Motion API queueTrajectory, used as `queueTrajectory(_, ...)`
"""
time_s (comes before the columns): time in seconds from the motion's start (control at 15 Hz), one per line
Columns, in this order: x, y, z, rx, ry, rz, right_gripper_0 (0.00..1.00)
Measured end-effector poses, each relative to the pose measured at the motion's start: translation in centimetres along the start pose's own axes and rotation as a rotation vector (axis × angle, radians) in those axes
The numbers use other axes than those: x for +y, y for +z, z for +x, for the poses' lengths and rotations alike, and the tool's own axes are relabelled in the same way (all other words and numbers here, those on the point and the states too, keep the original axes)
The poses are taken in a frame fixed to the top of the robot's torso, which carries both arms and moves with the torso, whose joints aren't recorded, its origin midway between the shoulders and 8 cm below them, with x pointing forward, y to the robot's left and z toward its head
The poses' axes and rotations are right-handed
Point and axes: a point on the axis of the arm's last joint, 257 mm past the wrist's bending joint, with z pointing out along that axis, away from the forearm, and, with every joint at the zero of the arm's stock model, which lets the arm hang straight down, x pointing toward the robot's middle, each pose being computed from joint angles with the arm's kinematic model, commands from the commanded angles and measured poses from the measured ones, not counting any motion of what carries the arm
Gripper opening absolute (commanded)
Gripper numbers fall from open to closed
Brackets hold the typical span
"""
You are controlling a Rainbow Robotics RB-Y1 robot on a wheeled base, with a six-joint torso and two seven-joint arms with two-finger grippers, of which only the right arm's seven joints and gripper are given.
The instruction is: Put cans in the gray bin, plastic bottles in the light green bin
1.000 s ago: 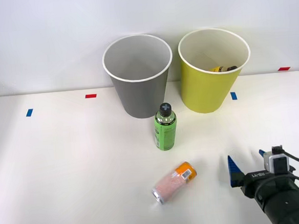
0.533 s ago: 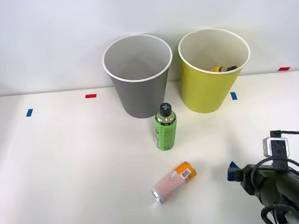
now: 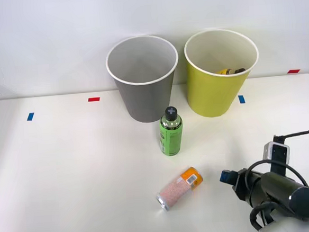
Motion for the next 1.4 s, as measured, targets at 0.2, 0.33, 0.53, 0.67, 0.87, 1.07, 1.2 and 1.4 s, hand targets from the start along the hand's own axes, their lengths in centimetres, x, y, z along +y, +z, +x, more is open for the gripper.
queueTrajectory(0.2,0.5,-0.1,0.8,0.069,0.072,-0.012,1.0)
queueTrajectory(0.33,1.5,-0.2,1.6,0.129,0.167,-0.056,1.0)
queueTrajectory(0.53,2.9,-0.6,2.1,0.181,0.244,-0.093,1.0)
queueTrajectory(0.67,3.5,-0.8,2.8,0.197,0.251,-0.098,1.0)
queueTrajectory(0.87,4.4,-1.1,3.6,0.229,0.349,-0.099,1.0)
queueTrajectory(1.07,6.1,-1.8,4.2,0.289,0.425,-0.123,1.0)
queueTrajectory(1.2,6.6,-1.7,4.3,0.302,0.404,-0.128,1.0)
queueTrajectory(1.4,6.9,0.0,4.7,0.305,0.351,-0.092,1.0)
